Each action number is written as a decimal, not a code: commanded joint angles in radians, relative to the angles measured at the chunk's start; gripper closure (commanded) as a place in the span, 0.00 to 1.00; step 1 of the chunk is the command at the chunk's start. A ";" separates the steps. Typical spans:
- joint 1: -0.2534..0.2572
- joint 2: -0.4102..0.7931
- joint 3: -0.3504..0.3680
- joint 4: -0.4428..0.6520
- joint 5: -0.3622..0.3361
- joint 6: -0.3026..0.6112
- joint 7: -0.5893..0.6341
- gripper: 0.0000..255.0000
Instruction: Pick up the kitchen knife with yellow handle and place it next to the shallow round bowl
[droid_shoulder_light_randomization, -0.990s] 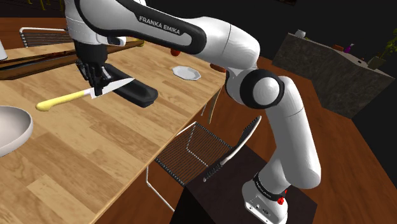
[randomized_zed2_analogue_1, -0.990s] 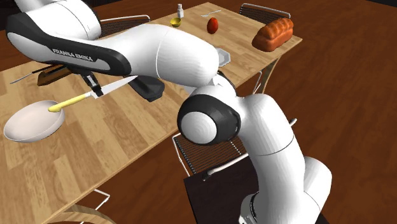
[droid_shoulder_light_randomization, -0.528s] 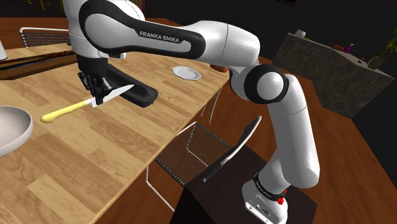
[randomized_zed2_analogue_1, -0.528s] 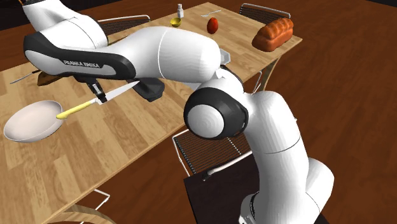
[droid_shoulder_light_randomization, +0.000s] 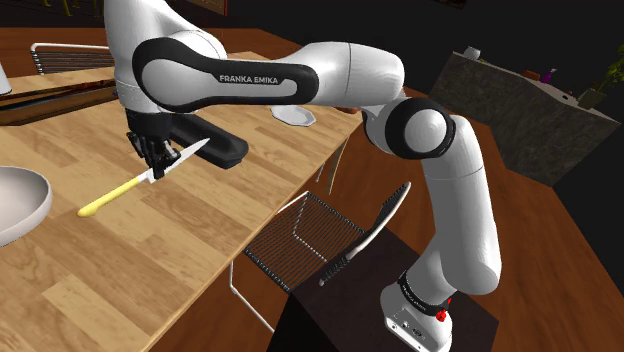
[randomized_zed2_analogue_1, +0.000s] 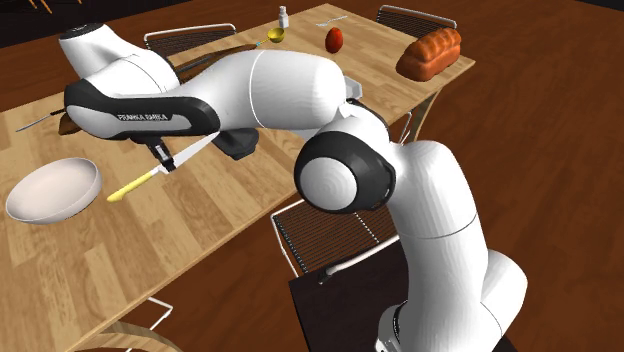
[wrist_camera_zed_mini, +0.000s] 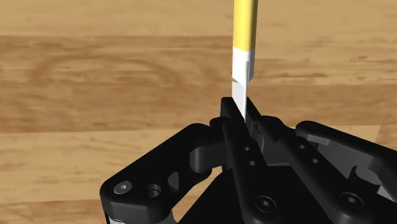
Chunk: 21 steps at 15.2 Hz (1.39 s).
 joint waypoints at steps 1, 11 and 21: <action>-0.006 0.001 -0.002 -0.027 -0.002 0.025 0.005 1.00; -0.011 0.002 -0.002 -0.053 -0.004 0.050 0.009 0.00; 0.022 0.004 -0.001 0.089 0.002 -0.080 -0.010 0.00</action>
